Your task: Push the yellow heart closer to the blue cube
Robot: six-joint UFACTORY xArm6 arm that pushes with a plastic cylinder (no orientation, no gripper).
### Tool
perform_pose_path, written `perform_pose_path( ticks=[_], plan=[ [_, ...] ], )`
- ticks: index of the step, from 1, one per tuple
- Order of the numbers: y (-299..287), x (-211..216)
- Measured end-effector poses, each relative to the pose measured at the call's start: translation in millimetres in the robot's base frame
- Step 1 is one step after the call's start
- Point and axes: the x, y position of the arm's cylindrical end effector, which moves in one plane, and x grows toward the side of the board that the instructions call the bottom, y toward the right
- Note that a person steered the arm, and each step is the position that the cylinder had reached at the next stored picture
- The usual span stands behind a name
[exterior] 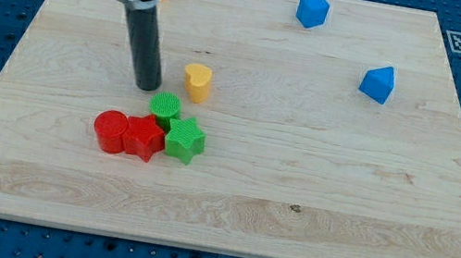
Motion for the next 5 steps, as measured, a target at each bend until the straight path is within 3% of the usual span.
perform_pose_path(
  ticks=[2,5],
  plan=[
    [89,-9],
    [189,-66]
  ],
)
